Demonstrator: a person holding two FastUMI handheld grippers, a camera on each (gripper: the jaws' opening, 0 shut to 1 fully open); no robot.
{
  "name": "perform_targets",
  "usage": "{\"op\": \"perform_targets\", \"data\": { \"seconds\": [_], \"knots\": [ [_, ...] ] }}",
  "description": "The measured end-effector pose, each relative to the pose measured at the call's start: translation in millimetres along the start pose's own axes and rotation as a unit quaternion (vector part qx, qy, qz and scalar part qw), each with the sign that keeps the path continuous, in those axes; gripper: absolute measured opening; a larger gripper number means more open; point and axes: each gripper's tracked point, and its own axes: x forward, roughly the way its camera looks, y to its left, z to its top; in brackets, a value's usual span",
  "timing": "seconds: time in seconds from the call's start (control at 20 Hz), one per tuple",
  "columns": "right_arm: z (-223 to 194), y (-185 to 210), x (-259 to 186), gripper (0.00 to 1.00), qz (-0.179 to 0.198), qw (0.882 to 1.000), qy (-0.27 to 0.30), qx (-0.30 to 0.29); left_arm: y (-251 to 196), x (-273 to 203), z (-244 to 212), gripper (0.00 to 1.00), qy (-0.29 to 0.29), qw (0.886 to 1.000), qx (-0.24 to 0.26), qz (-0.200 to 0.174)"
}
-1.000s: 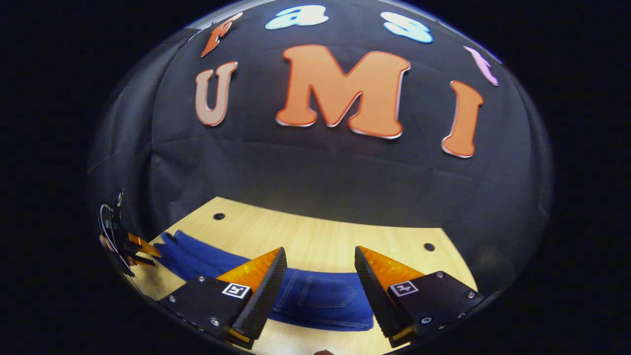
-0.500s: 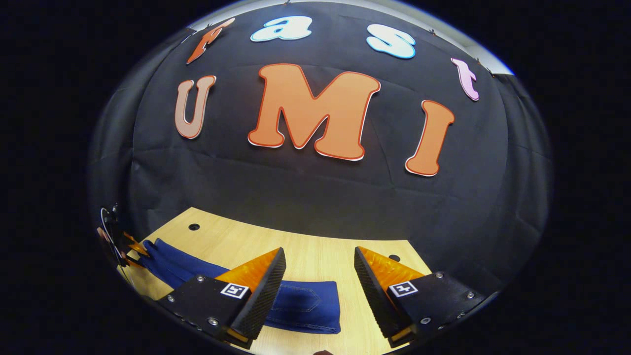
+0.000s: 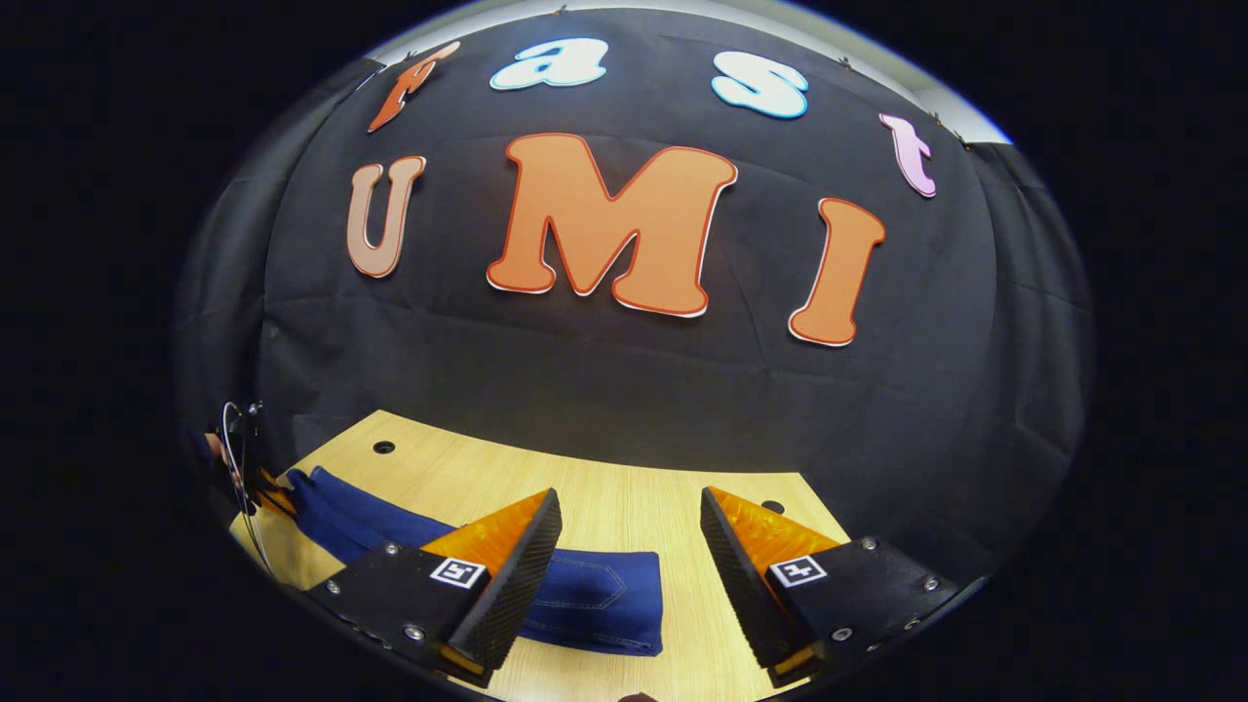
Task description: Grasp the waist and the cuffs of the jeans and fold them to make the two legs overlap; first hold the waist and fold one-third of the jeans toward the cuffs, then hold the cuffs and fold the remaining one-third in the same direction to finish folding.
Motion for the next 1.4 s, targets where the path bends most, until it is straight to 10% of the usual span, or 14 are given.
{"op": "perform_targets", "data": {
  "seconds": [0.35,0.7,1.05,1.4],
  "knots": [
    [-1,-57,3,0.90,0.004,1.000,-0.015,0.018,-45,-66,-10,0.01,-0.126,0.981,0.055,-0.134],
    [15,-87,-2,0.90,0.022,0.998,-0.053,0.023,-166,-163,-77,0.01,-0.210,0.934,0.209,-0.198],
    [17,-110,-14,0.90,0.034,0.996,-0.077,0.030,-316,-186,-225,0.01,-0.193,0.871,0.368,-0.261],
    [4,-155,-16,0.91,0.028,0.995,-0.077,0.063,-403,-124,-376,0.01,-0.134,0.831,0.480,-0.247]
  ]
}}
